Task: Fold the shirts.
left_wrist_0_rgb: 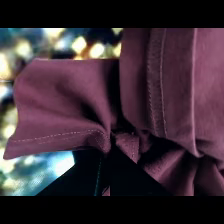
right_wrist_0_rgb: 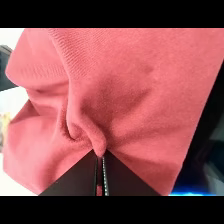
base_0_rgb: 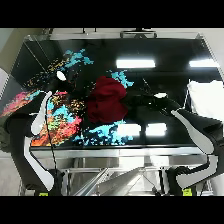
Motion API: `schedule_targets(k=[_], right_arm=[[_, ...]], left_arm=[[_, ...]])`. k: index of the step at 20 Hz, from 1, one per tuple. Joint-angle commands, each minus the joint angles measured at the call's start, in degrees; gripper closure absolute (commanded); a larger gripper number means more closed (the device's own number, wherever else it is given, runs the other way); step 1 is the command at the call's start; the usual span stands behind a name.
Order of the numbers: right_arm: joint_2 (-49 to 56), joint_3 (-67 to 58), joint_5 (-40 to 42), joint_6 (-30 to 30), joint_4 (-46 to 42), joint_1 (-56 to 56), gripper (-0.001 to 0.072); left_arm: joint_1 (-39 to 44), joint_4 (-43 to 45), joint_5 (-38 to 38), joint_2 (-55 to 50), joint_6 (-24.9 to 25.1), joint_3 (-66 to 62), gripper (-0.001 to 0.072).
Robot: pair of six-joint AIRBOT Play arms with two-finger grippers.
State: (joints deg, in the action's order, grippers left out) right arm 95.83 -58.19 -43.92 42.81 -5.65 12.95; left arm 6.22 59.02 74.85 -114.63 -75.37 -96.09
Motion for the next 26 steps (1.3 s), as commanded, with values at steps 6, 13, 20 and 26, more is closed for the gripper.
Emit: schedule_targets(k=[6,13,20,26], right_arm=[[-15.2,-4.8,-7.0,-1.2,5.4,-8.5,0.0700],[-40.7,-5.4,-8.4,-1.3,9.2,-22.8,0.0700],[-48.9,-5.3,-8.2,2.9,-0.2,-27.6,0.0699],[-39.0,-3.5,-9.0,5.4,-15.1,-17.7,0.0339]], left_arm=[[-10.4,-31.9,2.3,16.8,8.7,-0.2,0.0683],[-19.6,-41.1,4.5,38.6,8.8,-0.2,0.0683],[-23.8,-34.2,7.7,50.4,6.5,0.0,0.0683],[-19.3,-29.2,5.7,48.3,8.0,14.2,0.0682]])
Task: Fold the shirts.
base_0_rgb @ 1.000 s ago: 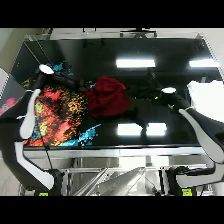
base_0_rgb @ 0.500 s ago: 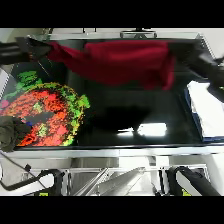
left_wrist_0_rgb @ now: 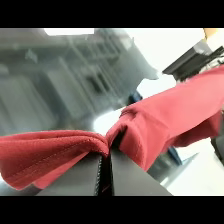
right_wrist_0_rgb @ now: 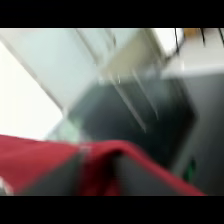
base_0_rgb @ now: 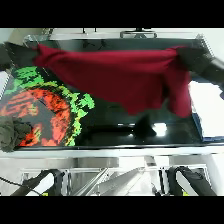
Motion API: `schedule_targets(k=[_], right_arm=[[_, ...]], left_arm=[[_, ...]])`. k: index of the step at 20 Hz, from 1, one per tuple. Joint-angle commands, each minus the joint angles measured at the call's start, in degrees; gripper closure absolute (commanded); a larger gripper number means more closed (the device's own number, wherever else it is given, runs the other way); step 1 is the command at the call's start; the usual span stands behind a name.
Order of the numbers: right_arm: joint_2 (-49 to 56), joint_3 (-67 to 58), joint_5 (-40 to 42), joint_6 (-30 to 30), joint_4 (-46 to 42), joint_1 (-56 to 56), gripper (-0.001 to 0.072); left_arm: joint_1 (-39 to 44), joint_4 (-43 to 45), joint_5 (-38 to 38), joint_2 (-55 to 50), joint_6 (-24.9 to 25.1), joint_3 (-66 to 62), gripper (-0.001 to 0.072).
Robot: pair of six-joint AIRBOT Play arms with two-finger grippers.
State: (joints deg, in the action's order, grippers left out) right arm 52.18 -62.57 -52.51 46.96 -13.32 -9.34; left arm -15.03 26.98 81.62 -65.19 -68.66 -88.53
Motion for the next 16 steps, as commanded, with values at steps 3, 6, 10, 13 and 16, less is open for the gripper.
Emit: schedule_targets(k=[3,6,10,13,16], right_arm=[[13.6,1.0,0.0,1.9,-14.1,8.0,0.0331],[17.8,0.9,-4.5,5.9,-17.7,4.2,0.0329],[17.2,2.4,-19.1,12.2,-25.0,-0.9,0.0324],[16.5,10.9,-18.3,13.3,-26.5,0.7,0.0324],[16.9,19.1,-10.1,13.3,-25.3,5.2,0.0134]], left_arm=[[3.8,9.8,-3.1,-7.9,1.8,14.3,0.0680],[0.9,13.9,0.3,-15.2,1.5,15.4,0.0059],[-3.8,14.0,8.4,-19.7,0.4,17.2,-0.0009],[-3.5,14.0,6.3,-17.1,2.0,27.4,-0.0009],[-1.8,14.0,-0.1,-14.9,3.1,36.8,-0.0008]])
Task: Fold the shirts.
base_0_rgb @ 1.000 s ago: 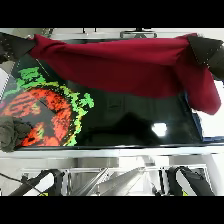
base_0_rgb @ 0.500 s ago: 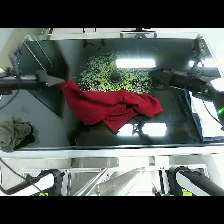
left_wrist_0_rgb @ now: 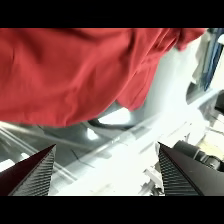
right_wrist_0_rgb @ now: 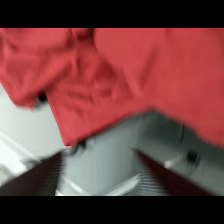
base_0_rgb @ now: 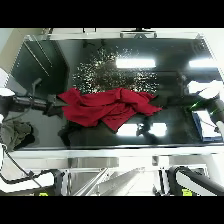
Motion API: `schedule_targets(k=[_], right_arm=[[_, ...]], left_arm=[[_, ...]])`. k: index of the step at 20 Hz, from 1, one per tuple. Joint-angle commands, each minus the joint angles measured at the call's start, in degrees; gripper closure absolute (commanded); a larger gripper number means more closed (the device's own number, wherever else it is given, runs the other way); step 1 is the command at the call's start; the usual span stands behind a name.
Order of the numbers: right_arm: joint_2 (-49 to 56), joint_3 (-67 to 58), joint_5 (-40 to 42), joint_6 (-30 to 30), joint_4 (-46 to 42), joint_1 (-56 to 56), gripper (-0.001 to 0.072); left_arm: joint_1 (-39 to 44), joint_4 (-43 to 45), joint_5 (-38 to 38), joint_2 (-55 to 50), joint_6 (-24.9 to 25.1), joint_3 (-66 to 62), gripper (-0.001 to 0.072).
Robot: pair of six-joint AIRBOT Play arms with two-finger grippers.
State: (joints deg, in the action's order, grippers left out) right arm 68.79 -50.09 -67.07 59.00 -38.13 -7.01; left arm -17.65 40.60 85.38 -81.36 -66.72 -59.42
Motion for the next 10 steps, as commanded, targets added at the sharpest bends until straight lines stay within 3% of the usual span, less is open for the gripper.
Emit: schedule_targets(k=[1,6,10], right_arm=[[0.7,8.3,7.0,1.2,1.0,4.8,0.0076],[7.0,9.4,17.7,0.9,8.7,13.7,0.0077],[12.2,9.1,23.4,0.8,11.3,14.3,0.0078]], left_arm=[[1.9,0.4,-4.8,1.4,1.2,10.0,-0.0008],[9.4,0.3,-17.0,1.2,1.7,17.1,-0.0008],[13.2,0.0,-23.6,1.0,2.3,16.0,-0.0008]])
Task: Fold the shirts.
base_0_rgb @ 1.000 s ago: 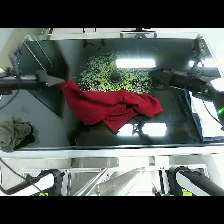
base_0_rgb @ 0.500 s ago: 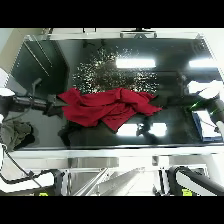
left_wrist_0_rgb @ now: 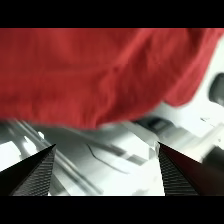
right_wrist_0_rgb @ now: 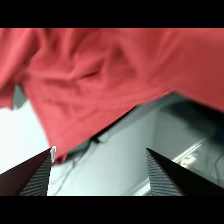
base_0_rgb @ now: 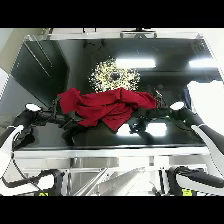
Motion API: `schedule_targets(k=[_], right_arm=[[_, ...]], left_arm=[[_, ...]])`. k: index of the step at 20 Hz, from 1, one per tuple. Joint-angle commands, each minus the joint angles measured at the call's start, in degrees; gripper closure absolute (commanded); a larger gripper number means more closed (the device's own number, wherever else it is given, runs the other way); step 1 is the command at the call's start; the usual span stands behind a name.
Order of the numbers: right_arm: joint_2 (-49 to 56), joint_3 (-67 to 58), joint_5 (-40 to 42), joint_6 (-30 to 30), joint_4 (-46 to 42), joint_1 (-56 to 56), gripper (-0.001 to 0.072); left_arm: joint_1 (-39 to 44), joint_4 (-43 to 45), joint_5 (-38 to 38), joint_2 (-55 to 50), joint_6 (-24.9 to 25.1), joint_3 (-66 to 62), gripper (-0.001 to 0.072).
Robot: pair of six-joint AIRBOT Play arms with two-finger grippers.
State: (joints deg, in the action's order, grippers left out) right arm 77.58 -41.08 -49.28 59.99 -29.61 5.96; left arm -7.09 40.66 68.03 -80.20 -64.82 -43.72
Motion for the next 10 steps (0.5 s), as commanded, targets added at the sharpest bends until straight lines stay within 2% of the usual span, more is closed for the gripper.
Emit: schedule_targets(k=[1,3,7,9,10], right_arm=[[4.2,0.0,6.9,-0.2,3.1,1.3,0.0078],[5.5,0.0,8.8,-1.7,6.4,1.3,0.0078],[8.4,-0.8,9.0,-10.2,17.0,1.3,0.0080],[10.2,-2.2,9.0,-12.2,20.0,1.3,0.0085],[10.8,-3.0,8.9,-12.3,20.4,1.3,0.0225]], left_arm=[[3.2,-0.1,-6.8,-0.9,0.5,-0.5,0.0005],[3.6,-0.2,-6.3,-3.3,0.5,-2.2,0.0008],[5.3,-0.2,-5.0,-8.3,1.8,-4.5,0.0009],[5.9,-0.1,-5.2,-9.5,1.8,-5.8,0.0010],[5.9,-0.2,-5.0,-9.9,1.8,-6.7,0.0012]])
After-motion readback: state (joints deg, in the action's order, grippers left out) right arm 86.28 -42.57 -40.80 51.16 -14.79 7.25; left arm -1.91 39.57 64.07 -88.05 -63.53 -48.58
